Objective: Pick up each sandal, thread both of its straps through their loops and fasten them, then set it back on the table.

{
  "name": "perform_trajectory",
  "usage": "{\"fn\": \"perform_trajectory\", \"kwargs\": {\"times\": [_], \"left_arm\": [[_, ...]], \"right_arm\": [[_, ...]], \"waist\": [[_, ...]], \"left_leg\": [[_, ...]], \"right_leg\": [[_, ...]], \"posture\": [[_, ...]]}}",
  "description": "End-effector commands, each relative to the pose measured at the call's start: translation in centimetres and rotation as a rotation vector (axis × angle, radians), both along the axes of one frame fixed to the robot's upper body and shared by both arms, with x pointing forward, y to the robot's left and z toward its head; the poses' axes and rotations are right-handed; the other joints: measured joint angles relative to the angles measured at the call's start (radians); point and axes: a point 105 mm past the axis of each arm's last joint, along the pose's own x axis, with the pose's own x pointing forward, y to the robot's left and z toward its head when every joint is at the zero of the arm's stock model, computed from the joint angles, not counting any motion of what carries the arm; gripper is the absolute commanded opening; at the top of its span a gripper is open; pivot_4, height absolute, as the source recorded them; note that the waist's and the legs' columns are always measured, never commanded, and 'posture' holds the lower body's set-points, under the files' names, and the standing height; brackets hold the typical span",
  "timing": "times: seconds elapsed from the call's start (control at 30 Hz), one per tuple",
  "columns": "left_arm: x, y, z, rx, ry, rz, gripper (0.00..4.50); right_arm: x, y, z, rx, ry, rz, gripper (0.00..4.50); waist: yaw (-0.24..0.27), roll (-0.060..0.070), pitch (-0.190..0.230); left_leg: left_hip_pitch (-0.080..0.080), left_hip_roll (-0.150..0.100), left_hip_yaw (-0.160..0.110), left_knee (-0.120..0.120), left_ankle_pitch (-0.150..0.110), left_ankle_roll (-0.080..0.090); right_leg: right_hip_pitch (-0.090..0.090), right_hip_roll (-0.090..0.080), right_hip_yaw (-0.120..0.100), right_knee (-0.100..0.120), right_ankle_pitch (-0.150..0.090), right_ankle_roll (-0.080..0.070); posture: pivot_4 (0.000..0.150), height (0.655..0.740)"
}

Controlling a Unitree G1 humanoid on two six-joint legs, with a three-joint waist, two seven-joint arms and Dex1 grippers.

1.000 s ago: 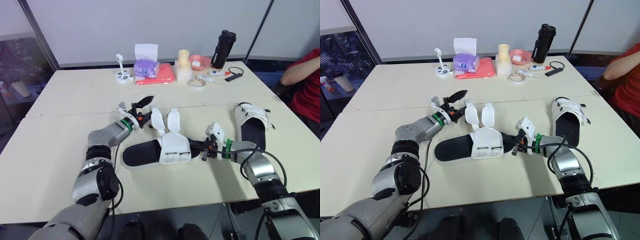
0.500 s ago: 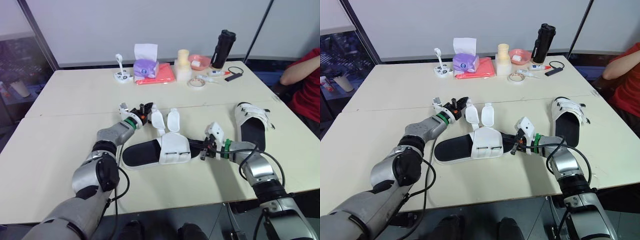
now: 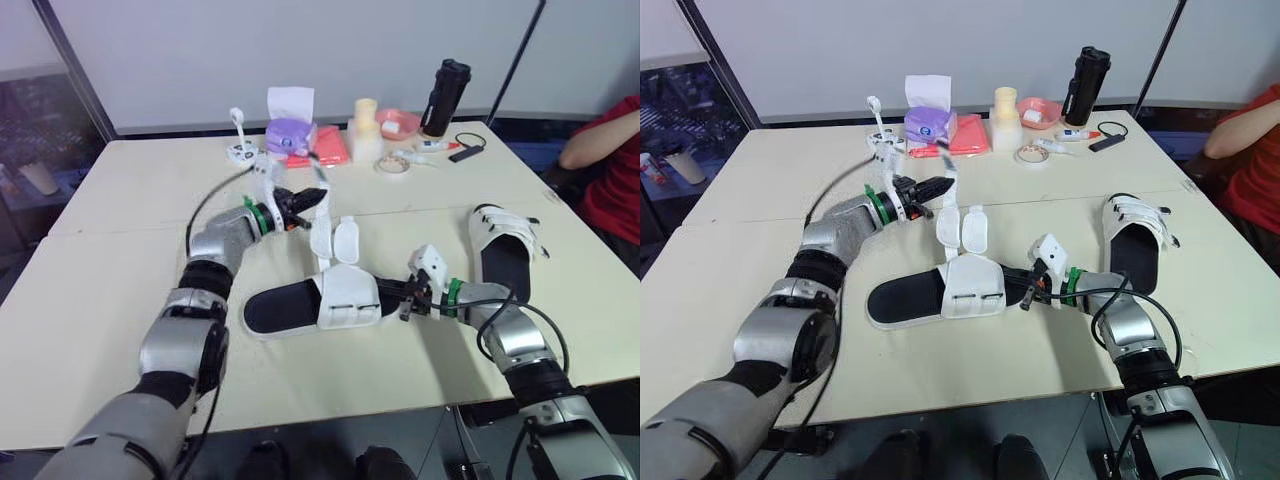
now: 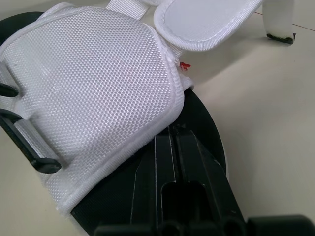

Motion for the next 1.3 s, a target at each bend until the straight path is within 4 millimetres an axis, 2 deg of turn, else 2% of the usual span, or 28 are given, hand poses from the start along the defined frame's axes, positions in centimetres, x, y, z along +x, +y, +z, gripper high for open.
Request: {"fn": "perform_trajectory", "kwargs": {"times": [0.03,0.13,0.27,0.43,0.53,0.63,0.93,1.07,1.17,1.3], "left_arm": [[-3.0,-0.8,-1.4,0.354,-0.420,-0.176,0.07],[-4.1,0.5,-2.1,0.457,-0.686,-0.201,0.07],[-4.1,2.2,-1.4,0.464,-0.932,-0.133,0.07],[-3.2,2.6,-0.8,0.444,-1.025,-0.040,0.07],[-3.9,1.9,-0.8,0.445,-1.112,-0.088,0.07],[-4.6,1.6,-1.7,0.484,-1.182,-0.156,0.07],[-5.3,3.1,-2.0,0.507,-1.325,-0.225,0.07],[-5.6,3.2,-2.1,0.500,-1.355,-0.269,0.07],[-5.7,3.1,-2.9,0.530,-1.355,-0.313,0.95],[-5.2,3.5,-2.9,0.538,-1.357,-0.288,2.81]], "right_arm": [[-0.3,-0.9,-2.4,-0.053,0.073,-0.044,0.00],[-0.1,-1.0,-2.3,-0.051,0.069,-0.053,0.00],[-0.1,-1.0,-2.5,-0.049,0.069,-0.059,0.00],[-0.2,-1.1,-2.7,-0.048,0.073,-0.063,0.00],[-0.1,-1.1,-2.6,-0.050,0.072,-0.066,0.00],[0.1,-1.2,-2.5,-0.053,0.069,-0.068,0.00],[0.0,-1.3,-2.7,-0.059,0.073,-0.070,0.00],[0.0,-1.2,-2.8,-0.058,0.074,-0.070,0.00],[0.1,-1.1,-2.8,-0.056,0.072,-0.070,0.00],[0.1,-1.0,-2.8,-0.054,0.071,-0.070,0.00]], "waist": [[0.004,0.000,0.000],[0.009,-0.001,0.000],[0.009,-0.001,0.000],[0.009,-0.001,0.000],[0.008,-0.001,0.000],[0.008,-0.001,0.000],[0.008,-0.001,0.000],[0.008,-0.001,0.000],[0.008,-0.001,0.000],[0.008,-0.001,0.000]], "left_leg": [[0.000,0.000,0.000,0.000,0.000,0.000],[0.000,0.000,0.000,0.001,0.000,0.000],[0.000,0.000,-0.001,0.001,-0.001,0.001],[-0.001,-0.001,-0.001,0.001,-0.001,0.002],[-0.001,-0.001,-0.001,0.001,-0.001,0.002],[-0.001,-0.001,-0.001,0.001,-0.001,0.002],[-0.001,-0.001,-0.001,0.001,-0.001,0.002],[-0.001,-0.001,0.000,0.001,-0.001,0.002],[-0.001,-0.001,0.000,0.001,-0.001,0.002],[-0.001,-0.001,0.000,0.001,-0.001,0.002]], "right_leg": [[0.000,0.000,0.000,0.000,0.000,0.000],[0.000,0.000,0.000,-0.001,0.000,-0.001],[0.000,-0.001,0.000,-0.001,0.000,-0.001],[0.000,-0.001,-0.001,0.000,0.000,0.000],[0.000,-0.001,-0.001,0.000,0.000,0.000],[0.000,-0.001,-0.001,0.001,0.000,0.000],[0.000,-0.001,-0.001,0.001,0.000,0.000],[0.000,-0.001,-0.001,0.001,0.000,0.000],[0.000,-0.001,-0.001,0.001,0.000,0.000],[0.000,-0.001,-0.001,0.001,0.000,0.000]], "posture": [[0.150,0.7400],[0.150,0.7400],[0.150,0.7400],[0.150,0.7400],[0.150,0.7400],[0.150,0.7400],[0.150,0.7400],[0.150,0.7400],[0.150,0.7400],[0.150,0.7400]]}}
